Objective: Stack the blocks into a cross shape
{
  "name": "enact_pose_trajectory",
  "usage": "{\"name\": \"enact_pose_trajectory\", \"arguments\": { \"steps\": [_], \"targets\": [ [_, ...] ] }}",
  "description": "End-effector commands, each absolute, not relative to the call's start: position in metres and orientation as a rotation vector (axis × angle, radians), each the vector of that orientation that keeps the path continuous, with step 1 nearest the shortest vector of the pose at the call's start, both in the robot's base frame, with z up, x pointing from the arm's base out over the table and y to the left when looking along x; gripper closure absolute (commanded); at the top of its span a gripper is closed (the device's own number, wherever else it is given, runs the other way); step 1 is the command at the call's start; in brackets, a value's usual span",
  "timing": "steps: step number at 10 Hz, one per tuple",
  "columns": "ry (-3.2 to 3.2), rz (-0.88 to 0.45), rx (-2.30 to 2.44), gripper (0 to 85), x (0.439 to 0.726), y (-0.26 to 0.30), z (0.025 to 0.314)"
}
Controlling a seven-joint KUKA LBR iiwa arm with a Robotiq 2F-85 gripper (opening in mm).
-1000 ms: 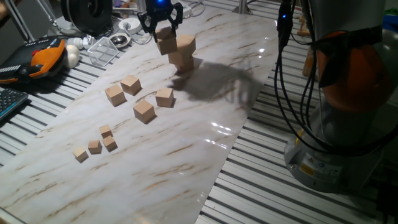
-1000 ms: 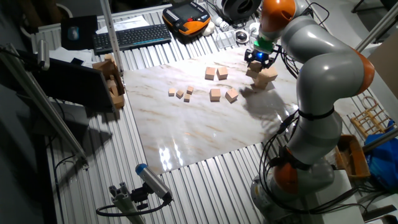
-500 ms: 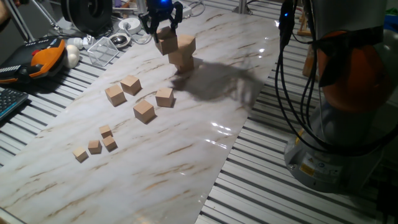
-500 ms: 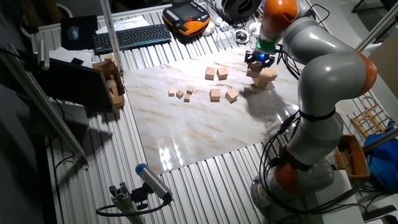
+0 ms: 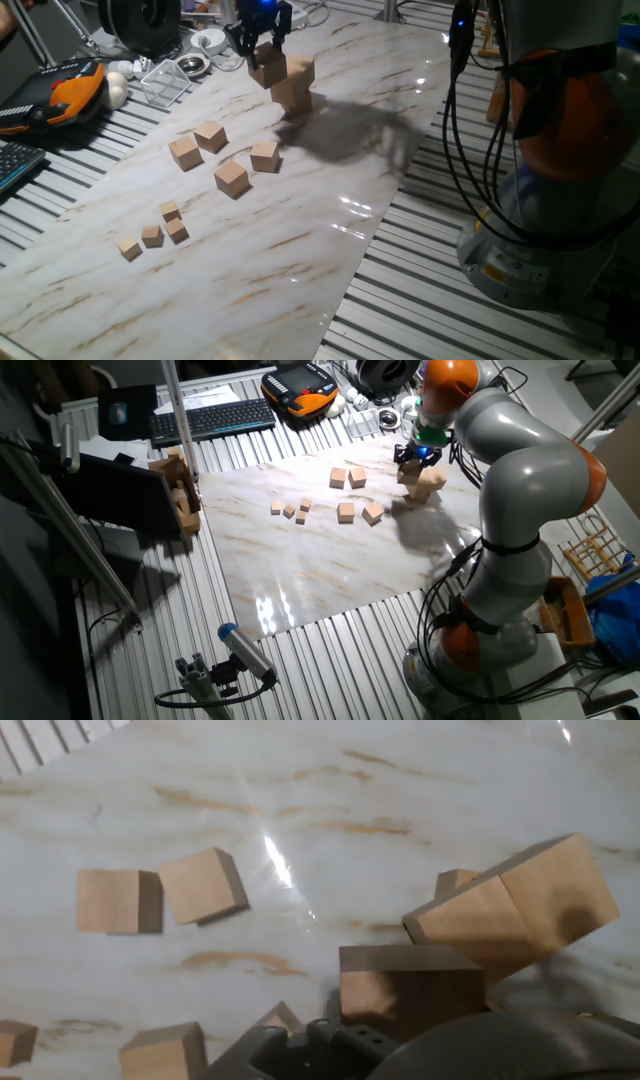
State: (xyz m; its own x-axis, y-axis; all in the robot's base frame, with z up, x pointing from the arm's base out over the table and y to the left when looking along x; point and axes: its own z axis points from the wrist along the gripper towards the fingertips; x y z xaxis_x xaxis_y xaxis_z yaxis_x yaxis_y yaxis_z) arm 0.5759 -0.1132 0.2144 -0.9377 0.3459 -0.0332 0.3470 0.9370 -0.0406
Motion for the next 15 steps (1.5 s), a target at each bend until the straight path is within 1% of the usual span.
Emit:
{"name": "enact_pose_trajectory", "arguments": {
  "steps": [1, 5, 6, 7, 13, 15],
  "targets": [
    [3.106, -0.064, 0.017, 85.0, 0.577, -0.126, 0.216],
    [3.123, -0.044, -0.191, 85.0, 0.568, -0.170, 0.216],
    [3.124, -0.015, -0.212, 85.0, 0.565, -0.180, 0.212],
    [3.120, -0.018, -0.229, 85.0, 0.564, -0.186, 0.206],
    [3.131, -0.050, -0.316, 85.0, 0.561, -0.195, 0.200],
    [3.163, -0.040, -0.246, 85.0, 0.560, -0.198, 0.197]
  ]
}}
